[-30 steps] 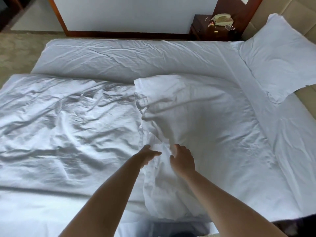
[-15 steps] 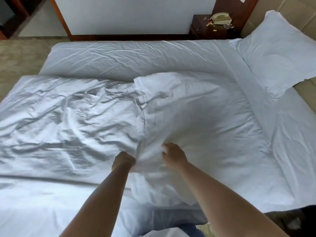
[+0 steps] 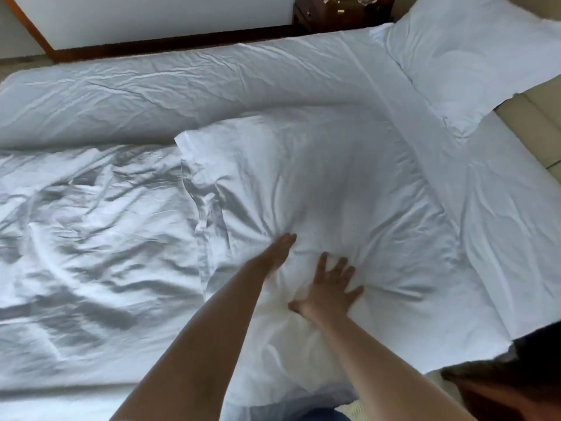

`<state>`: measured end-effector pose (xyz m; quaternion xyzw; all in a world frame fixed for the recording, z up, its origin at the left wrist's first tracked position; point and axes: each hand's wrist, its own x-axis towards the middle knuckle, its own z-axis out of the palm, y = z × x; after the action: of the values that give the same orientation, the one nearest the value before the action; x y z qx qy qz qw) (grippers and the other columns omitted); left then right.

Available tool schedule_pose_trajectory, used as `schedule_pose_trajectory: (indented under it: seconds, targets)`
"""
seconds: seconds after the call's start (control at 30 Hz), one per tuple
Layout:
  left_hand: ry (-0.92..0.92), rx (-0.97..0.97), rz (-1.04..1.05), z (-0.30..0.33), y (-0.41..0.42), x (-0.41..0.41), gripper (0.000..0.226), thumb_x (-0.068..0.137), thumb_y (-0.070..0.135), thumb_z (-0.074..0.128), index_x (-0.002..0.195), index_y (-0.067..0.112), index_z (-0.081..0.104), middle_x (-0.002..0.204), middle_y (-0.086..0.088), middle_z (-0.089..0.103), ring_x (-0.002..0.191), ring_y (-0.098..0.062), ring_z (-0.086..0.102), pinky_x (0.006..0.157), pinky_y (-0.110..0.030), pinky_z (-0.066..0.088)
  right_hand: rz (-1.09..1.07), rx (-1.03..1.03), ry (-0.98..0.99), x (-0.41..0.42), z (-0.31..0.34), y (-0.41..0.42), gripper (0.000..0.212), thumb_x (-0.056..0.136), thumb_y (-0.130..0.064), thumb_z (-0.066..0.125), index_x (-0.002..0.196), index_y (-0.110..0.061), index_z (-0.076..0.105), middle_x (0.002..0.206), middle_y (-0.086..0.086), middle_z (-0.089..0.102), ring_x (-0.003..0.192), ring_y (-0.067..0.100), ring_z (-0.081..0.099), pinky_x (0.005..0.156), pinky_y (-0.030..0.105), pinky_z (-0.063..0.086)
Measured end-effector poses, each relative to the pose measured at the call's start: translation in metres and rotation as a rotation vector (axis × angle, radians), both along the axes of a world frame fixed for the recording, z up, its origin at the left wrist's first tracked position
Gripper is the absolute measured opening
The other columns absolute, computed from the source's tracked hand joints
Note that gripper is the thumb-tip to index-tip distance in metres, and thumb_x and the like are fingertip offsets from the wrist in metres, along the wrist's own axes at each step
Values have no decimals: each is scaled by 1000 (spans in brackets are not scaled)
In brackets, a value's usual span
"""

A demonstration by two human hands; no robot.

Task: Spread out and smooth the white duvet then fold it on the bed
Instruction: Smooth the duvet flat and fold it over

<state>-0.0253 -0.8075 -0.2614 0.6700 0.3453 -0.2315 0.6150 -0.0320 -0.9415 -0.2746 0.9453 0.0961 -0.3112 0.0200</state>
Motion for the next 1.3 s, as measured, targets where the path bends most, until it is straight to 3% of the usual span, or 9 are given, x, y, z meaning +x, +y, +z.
schedule_pose_trajectory:
  seconds: [0.13, 0.3, 0.43, 0.53, 0.67, 0.8, 0.93, 1.13, 1.3]
  targets:
    - [56, 116, -128, -18, -18, 17, 51, 105, 31, 27, 151, 12, 17, 160, -4, 5, 148, -23, 2, 120, -43, 5, 10, 1, 37, 8, -14, -1, 133, 69, -67, 67, 144, -20, -31, 152, 21, -30, 141, 42, -21, 110, 65, 0]
    - [54, -127, 425, -22, -10, 12, 54, 100, 43, 37, 142, 8, 41, 146, -11, 41, 135, -29, 38, 113, -42, 27, 10, 12, 62, 8, -22, -3, 129, 71, -57, 71, 146, -21, -27, 153, 21, -26, 143, 42, -15, 110, 65, 4]
    - [115, 245, 536, -24, -14, -6, 47, 86, 35, 53, 124, 8, 58, 125, -22, 57, 114, -37, 54, 98, -44, 45, -7, -9, -22, 10, -38, 3, 91, 93, -26, 54, 150, -16, -17, 154, 31, -5, 141, 45, 13, 109, 57, 24]
    - [241, 482, 343, -23, -15, -9, 67, 83, 49, 56, 142, 22, 39, 147, -15, 32, 136, -32, 30, 113, -44, 25, -6, 82, -81, 15, -54, 7, 70, 99, -9, 36, 151, -13, -11, 149, 34, 12, 130, 45, 33, 104, 48, 34]
    - [447, 533, 326, -26, -5, 2, 110, 73, 74, 57, 152, 27, -3, 158, -17, -12, 146, -33, -8, 115, -53, 3, 13, 101, 91, 10, -55, 7, 113, 80, -56, 63, 149, -17, -18, 151, 33, -3, 138, 45, 17, 112, 48, 23]
    - [321, 274, 641, -41, 7, 12, 132, 55, 70, 75, 150, 21, -2, 153, -13, 26, 136, -35, 33, 111, -50, 29, 81, 146, 94, 1, -48, 5, 131, 66, -80, 56, 147, -14, -24, 152, 32, -12, 143, 45, 2, 115, 54, 11]
    - [216, -31, 533, -23, -6, 32, 76, 67, 66, 71, 115, 10, 52, 101, -2, 59, 92, -21, 59, 76, -33, 45, 119, 228, 26, -1, -47, 7, 137, 62, -85, 53, 148, -6, -19, 154, 29, -2, 145, 37, 8, 115, 48, 15]
    - [125, 250, 346, -25, -12, 47, 39, 73, 24, 75, 103, 5, 60, 88, -5, 61, 82, -20, 58, 70, -27, 50, 90, 302, 44, 4, -40, 7, 140, 57, -86, 55, 149, -7, -17, 156, 25, 3, 146, 31, 10, 116, 43, 15]
    - [-11, 169, 367, -1, 28, 19, 22, 77, 1, 66, 68, 13, 50, 56, -1, 44, 40, -7, 40, 38, -16, 32, 5, 379, -16, -19, -9, 35, 134, 60, -78, 63, 151, -15, -12, 152, 24, 16, 140, 32, 25, 112, 39, 24]
